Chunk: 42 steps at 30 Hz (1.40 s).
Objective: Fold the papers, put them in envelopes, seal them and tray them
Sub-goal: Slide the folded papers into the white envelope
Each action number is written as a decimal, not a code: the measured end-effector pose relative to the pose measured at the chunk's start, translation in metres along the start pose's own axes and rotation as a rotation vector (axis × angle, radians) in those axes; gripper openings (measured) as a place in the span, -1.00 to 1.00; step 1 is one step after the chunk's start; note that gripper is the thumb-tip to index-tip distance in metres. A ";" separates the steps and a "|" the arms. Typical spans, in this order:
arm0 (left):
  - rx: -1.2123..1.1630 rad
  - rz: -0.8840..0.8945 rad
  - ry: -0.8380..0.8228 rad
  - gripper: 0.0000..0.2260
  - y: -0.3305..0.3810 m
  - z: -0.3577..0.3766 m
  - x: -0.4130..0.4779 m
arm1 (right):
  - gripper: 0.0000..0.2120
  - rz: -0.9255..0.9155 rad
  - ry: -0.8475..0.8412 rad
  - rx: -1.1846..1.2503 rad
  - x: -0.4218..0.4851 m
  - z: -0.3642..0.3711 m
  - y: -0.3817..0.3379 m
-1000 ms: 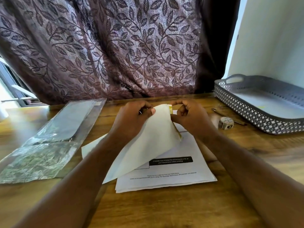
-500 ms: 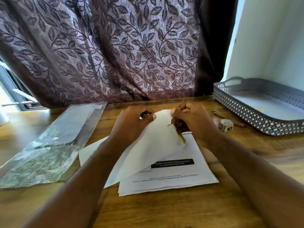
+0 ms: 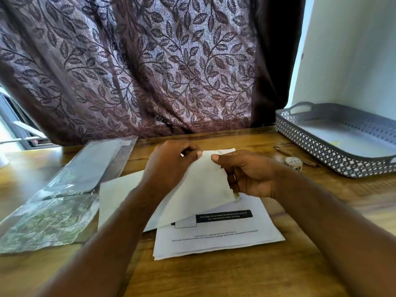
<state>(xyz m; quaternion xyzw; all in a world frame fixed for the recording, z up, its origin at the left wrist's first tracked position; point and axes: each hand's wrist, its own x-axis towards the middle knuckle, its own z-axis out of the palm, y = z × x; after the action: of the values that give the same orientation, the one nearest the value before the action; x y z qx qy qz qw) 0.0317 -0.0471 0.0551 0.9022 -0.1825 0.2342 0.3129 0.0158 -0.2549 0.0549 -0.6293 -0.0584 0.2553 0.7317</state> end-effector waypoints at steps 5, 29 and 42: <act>0.000 0.026 -0.002 -0.90 0.005 -0.001 -0.001 | -0.59 -0.006 -0.048 0.038 0.001 0.001 0.003; 0.617 0.419 -0.165 0.21 -0.007 0.001 -0.014 | -0.64 -0.169 0.143 0.104 0.006 -0.014 -0.006; 0.634 0.415 -0.056 0.13 -0.007 -0.002 -0.015 | -0.62 -0.276 -0.007 0.075 -0.003 -0.011 -0.012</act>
<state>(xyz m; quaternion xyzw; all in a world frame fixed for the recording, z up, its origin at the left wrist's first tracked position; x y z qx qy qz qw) 0.0222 -0.0378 0.0444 0.9042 -0.2883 0.3124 -0.0409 0.0213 -0.2670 0.0646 -0.5867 -0.1373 0.1564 0.7826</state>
